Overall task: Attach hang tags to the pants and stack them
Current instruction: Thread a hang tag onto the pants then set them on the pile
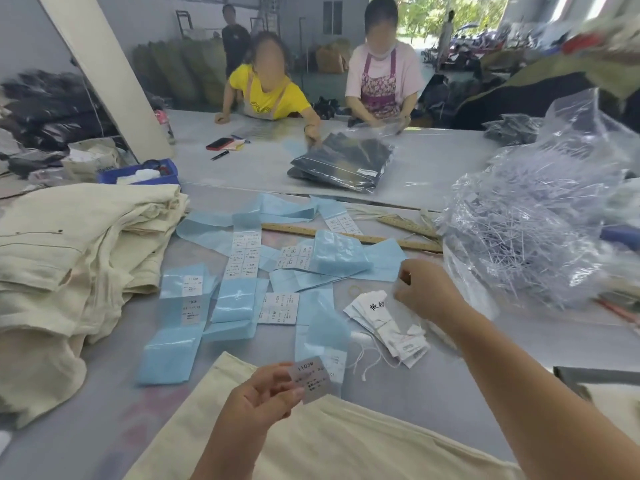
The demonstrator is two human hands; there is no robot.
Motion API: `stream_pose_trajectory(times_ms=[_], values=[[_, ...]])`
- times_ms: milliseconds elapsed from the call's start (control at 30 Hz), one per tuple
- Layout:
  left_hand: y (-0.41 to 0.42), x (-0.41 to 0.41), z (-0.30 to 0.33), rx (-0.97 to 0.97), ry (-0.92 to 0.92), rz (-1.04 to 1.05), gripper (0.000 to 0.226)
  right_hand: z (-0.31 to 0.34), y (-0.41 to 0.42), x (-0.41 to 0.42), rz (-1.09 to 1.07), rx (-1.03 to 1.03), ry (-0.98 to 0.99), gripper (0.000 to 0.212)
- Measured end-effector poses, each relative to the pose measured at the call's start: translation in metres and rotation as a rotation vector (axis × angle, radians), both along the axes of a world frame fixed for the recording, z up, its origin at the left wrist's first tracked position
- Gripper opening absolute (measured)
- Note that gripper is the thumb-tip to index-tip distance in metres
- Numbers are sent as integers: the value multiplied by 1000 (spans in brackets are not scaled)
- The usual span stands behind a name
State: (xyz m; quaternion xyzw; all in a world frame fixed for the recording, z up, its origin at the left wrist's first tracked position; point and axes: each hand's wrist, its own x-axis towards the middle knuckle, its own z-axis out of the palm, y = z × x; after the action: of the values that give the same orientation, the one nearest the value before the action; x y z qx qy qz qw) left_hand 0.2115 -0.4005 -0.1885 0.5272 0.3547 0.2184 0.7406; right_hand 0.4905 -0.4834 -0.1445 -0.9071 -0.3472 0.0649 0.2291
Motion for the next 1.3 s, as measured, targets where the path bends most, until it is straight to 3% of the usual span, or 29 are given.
stream_pose_trajectory(times_ms=[33, 167, 267, 367, 467, 533, 667, 767, 1000, 1100, 1200, 1300], values=[[-1, 0, 3, -1, -7, 7, 28, 2, -13, -7, -59, 129, 96, 13], [-1, -4, 16, -6, -48, -19, 21, -5, -61, -51, -200, 543, 597, 51], [1, -11, 29, -26, -99, -69, 22, -21, -91, -97, -331, 749, 894, 52], [-1, -16, 43, -46, -173, -144, 22, -39, -111, -147, -443, 900, 991, 55], [-4, -27, 54, -49, -211, -238, 16, -51, -115, -199, -528, 994, 1002, 45], [-5, -37, 55, -46, -198, -307, 24, -57, -112, -228, -617, 1016, 1037, 37], [-6, -58, 52, -121, -192, -381, 14, -58, -103, -268, -722, 970, 1129, 25], [-3, -72, 50, -143, -200, -404, 13, -58, -96, -285, -706, 972, 1260, 30], [3, -85, 63, -73, -235, -348, 7, -37, -83, -303, -240, 715, 1317, 52], [-5, -77, 62, 45, -192, -369, 30, -22, -87, -307, -69, 547, 1312, 58], [-17, -69, 59, 118, -130, -400, 31, -27, -97, -297, -34, 540, 1250, 67], [-29, -67, 59, 179, -83, -398, 25, -33, -100, -288, -134, 675, 1208, 69]])
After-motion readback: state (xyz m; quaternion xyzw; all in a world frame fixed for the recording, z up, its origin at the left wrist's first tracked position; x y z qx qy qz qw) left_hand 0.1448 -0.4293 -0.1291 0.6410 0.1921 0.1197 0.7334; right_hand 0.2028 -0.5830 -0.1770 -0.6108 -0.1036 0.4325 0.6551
